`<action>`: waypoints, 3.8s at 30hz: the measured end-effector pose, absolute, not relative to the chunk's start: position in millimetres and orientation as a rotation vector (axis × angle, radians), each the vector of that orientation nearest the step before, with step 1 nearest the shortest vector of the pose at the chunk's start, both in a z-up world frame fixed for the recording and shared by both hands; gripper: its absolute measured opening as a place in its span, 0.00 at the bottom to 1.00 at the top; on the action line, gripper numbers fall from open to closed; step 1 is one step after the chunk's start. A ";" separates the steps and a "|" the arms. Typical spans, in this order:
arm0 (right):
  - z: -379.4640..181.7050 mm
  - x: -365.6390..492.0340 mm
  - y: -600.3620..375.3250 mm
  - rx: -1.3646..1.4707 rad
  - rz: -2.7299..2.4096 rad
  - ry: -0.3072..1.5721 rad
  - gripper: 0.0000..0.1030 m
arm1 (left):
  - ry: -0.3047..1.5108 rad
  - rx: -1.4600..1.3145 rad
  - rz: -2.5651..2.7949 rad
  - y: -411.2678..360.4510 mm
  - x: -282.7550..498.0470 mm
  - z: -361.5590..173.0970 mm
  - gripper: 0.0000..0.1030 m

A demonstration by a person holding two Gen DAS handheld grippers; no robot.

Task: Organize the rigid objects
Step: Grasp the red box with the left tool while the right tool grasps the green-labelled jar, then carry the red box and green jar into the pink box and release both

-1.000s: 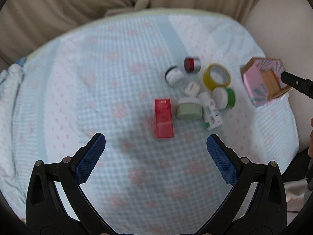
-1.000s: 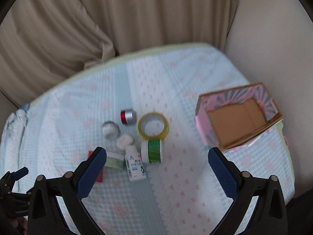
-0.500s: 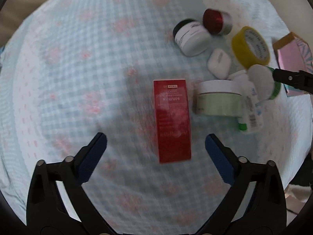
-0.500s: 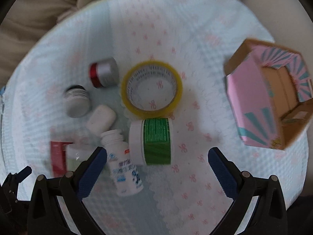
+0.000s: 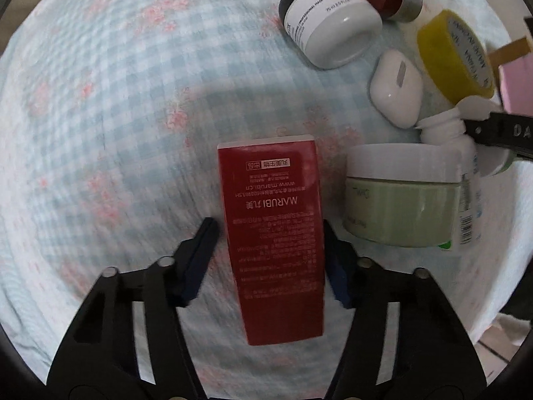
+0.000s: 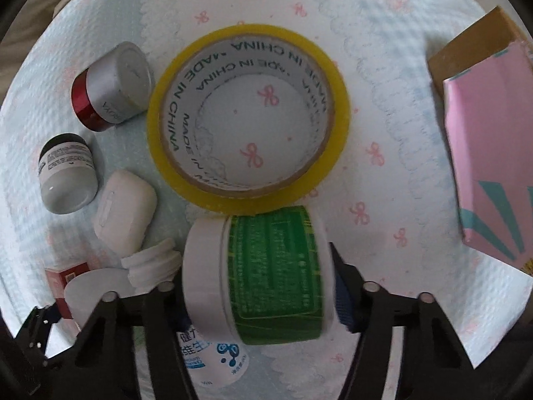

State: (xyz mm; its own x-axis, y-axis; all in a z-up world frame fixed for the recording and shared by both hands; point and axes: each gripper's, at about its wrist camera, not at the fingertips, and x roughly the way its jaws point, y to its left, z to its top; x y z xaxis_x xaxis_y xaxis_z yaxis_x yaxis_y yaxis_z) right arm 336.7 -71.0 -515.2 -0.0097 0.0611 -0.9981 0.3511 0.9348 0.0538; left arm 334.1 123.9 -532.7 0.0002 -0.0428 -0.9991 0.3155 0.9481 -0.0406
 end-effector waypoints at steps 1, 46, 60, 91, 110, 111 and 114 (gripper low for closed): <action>-515.2 336.2 -70.1 0.330 -0.230 1.572 0.52 | 1.547 0.212 -0.291 122.6 334.5 -533.3 0.46; -307.7 211.0 -80.9 0.328 -0.143 1.255 0.51 | 1.139 0.054 -0.390 152.4 260.4 -280.4 0.36; -202.6 171.9 -199.6 0.251 -0.127 1.114 0.51 | 0.976 0.094 -0.509 10.0 241.2 -178.7 0.36; -403.0 285.0 -501.4 0.379 -0.075 1.411 0.51 | 1.331 0.328 -0.564 -352.0 328.4 -405.2 0.36; -424.0 297.1 -462.1 0.166 0.041 1.404 1.00 | 1.356 0.433 -0.518 -330.7 315.4 -422.7 1.00; -419.1 295.4 -465.2 0.183 0.054 1.392 1.00 | 1.366 0.419 -0.521 -327.3 314.1 -423.1 1.00; -406.0 285.5 -474.6 0.234 0.046 1.356 1.00 | 1.382 0.395 -0.504 -316.5 310.7 -425.5 1.00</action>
